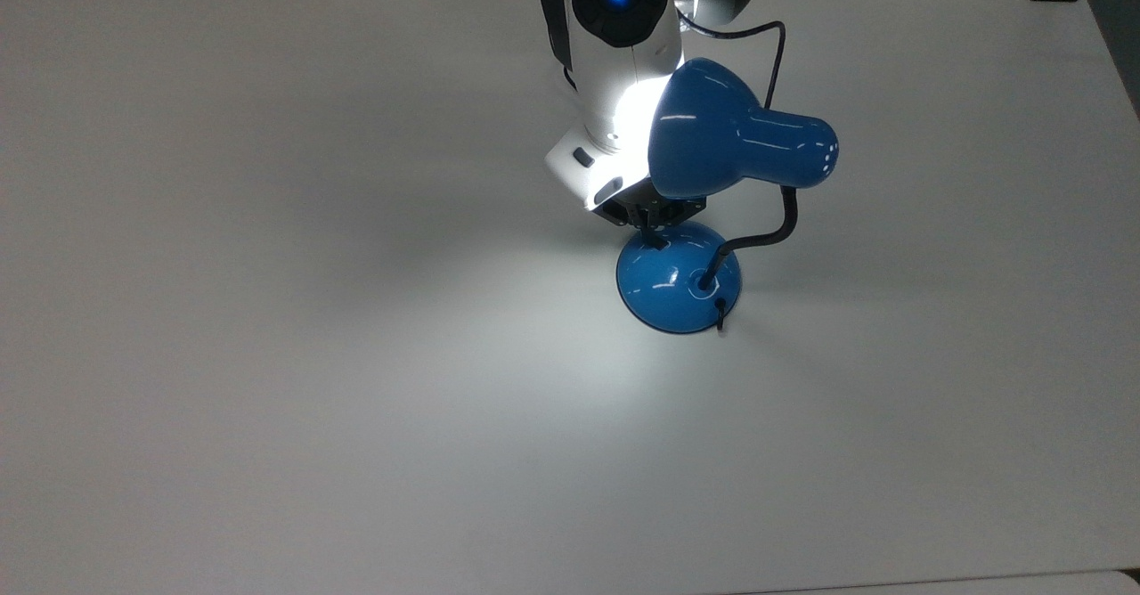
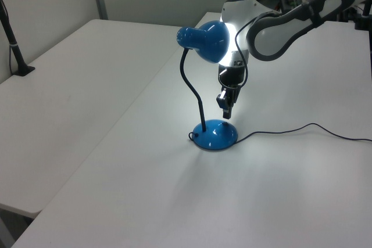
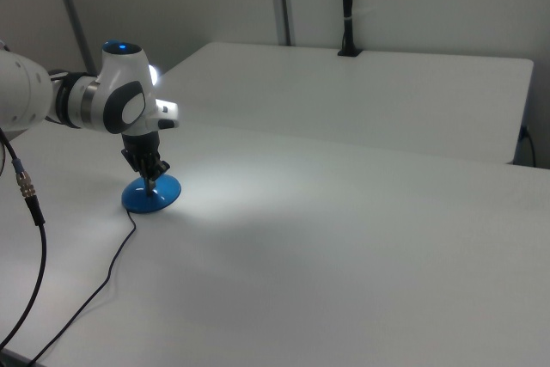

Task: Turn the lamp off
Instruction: 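Press down on the switch on the lamp base with the gripper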

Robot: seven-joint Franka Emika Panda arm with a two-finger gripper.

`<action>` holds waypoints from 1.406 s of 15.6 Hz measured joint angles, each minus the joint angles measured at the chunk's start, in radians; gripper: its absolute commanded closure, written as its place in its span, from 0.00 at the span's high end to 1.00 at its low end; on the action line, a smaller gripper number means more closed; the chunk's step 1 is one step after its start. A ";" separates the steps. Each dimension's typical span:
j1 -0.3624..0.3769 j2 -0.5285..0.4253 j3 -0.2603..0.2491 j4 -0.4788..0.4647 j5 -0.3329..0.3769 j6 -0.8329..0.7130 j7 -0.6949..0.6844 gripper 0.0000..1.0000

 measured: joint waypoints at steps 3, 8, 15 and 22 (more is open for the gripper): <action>0.006 0.013 0.000 -0.001 -0.001 0.000 0.000 0.00; 0.008 0.017 0.000 -0.002 -0.003 0.001 0.000 0.00; 0.009 0.013 0.002 -0.015 -0.016 0.017 0.000 0.00; 0.009 0.001 0.002 -0.048 -0.048 0.018 0.000 0.00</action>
